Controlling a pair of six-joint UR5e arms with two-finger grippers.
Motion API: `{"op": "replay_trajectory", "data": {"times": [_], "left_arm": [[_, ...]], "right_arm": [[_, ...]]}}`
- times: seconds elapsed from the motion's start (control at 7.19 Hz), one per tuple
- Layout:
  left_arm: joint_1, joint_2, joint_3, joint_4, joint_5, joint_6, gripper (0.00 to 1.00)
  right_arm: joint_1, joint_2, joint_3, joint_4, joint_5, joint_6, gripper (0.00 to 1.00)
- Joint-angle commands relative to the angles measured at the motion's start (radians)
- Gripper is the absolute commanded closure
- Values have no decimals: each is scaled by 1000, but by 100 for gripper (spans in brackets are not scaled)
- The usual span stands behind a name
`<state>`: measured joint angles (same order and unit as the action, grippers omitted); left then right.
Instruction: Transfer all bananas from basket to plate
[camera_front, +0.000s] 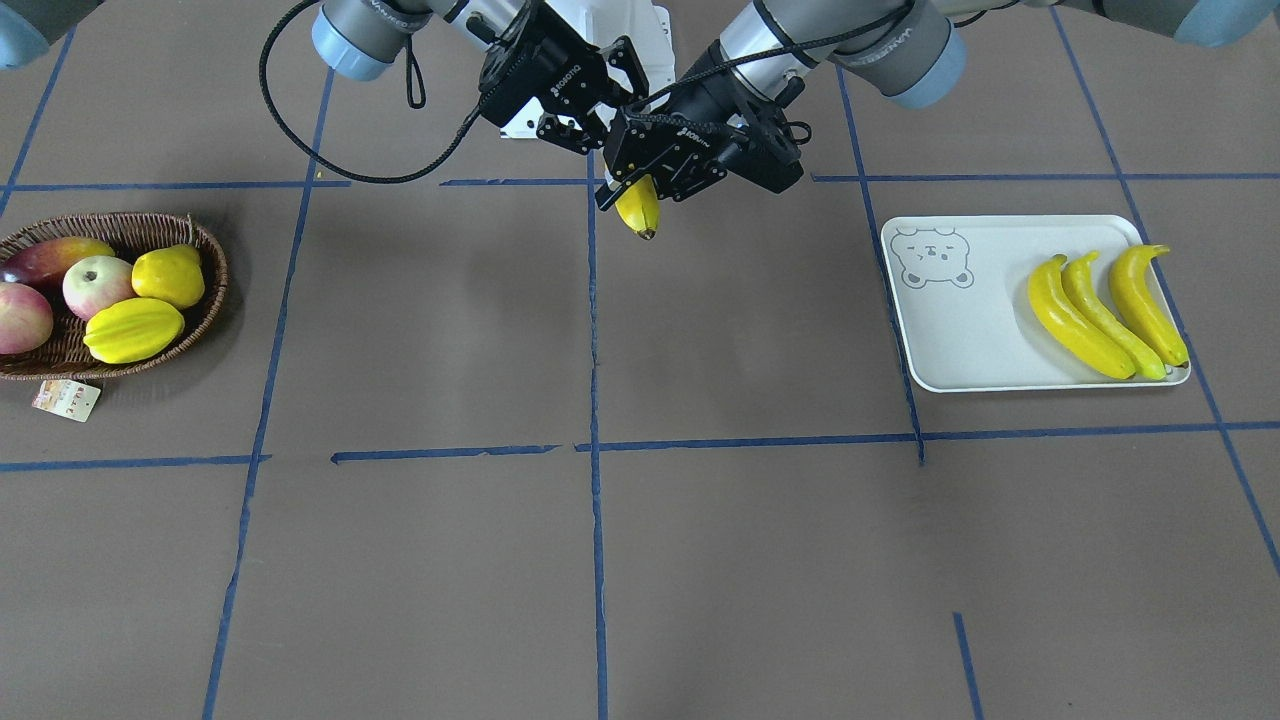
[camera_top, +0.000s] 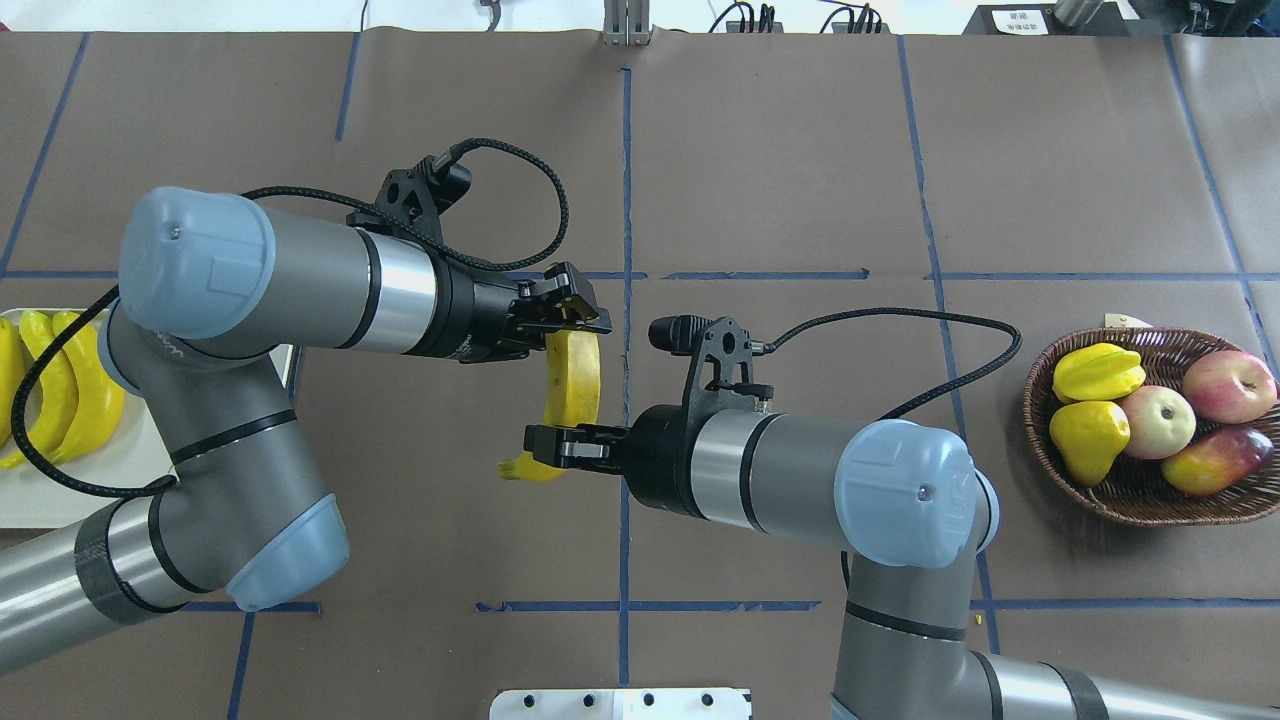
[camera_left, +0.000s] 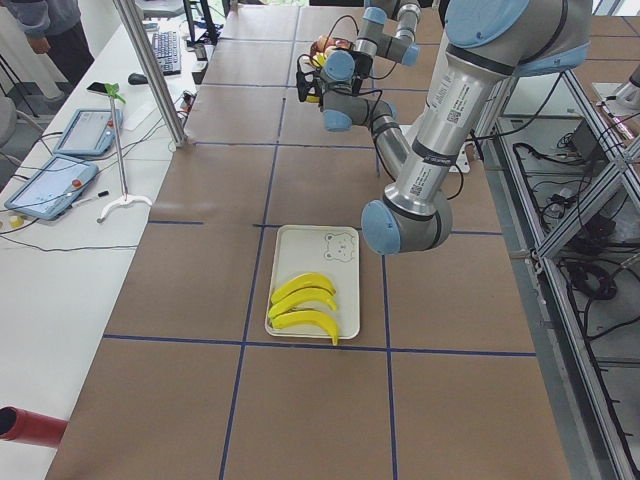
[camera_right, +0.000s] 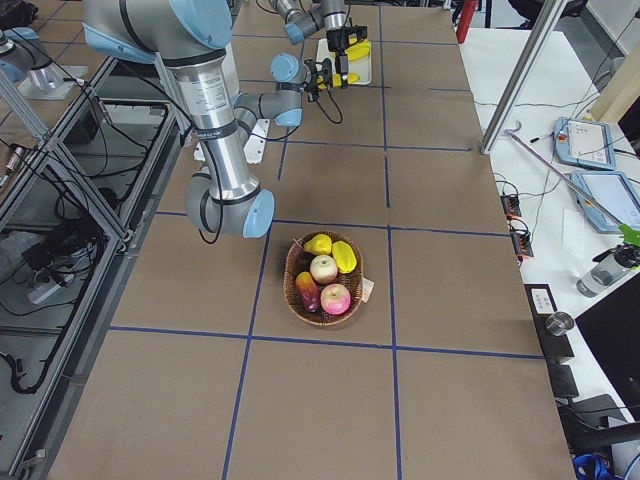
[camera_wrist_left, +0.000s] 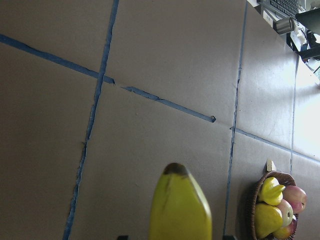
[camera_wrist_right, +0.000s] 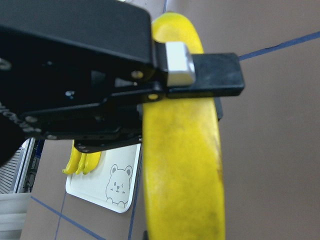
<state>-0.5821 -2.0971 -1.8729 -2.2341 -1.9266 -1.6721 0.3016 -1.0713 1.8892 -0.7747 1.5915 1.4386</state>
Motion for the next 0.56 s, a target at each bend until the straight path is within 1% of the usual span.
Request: {"op": "replay_trajectory", "data": {"times": [0.0, 0.14, 0.28, 0.42], "left_arm": [[-4, 9, -5, 2, 0, -9, 100], [-7, 12, -8, 4, 0, -8, 100], [-8, 25, -12, 7, -5, -9, 100], [-13, 69, -28, 46, -6, -9, 100]], "right_arm": [[11, -4, 5, -1, 19, -3, 0], [40, -10, 16, -3, 74, -1, 0], [83, -25, 27, -26, 147, -1, 0], [147, -56, 53, -88, 241, -4, 0]]}}
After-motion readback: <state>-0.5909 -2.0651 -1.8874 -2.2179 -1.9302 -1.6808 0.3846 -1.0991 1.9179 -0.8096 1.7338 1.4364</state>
